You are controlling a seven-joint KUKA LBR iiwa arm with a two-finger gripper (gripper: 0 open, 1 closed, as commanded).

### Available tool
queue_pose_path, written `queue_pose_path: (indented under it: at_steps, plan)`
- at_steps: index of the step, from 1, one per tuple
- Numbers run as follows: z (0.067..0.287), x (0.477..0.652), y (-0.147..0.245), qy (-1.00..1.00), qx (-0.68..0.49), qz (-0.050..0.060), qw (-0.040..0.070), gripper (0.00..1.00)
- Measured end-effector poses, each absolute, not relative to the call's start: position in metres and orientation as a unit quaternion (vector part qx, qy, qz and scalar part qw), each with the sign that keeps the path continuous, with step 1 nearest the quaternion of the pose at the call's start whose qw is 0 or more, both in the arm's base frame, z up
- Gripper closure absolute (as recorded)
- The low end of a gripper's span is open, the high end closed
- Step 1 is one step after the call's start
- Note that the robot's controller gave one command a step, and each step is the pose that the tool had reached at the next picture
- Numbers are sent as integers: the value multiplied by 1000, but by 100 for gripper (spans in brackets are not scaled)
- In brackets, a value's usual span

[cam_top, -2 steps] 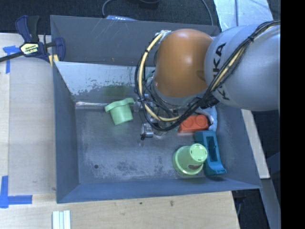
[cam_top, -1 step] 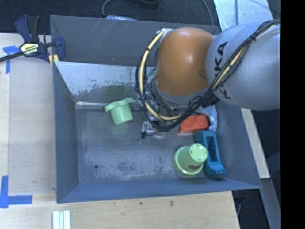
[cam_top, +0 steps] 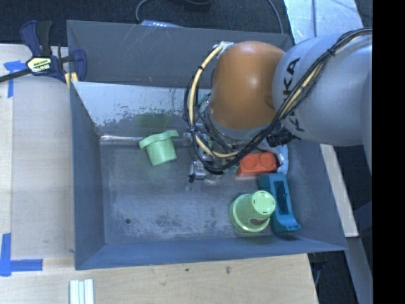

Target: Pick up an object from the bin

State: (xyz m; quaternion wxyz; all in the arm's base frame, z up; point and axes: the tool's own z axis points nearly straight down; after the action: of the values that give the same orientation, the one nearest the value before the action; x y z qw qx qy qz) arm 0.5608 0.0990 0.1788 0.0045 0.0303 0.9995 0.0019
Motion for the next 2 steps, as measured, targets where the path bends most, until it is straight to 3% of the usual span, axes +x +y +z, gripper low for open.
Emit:
queue_pose_path:
  at_steps: [1, 2]
  plan:
    - [130, 568, 95, 992, 124, 0, 3, 0]
    - [113, 580, 95, 995, 98, 1, 2, 0]
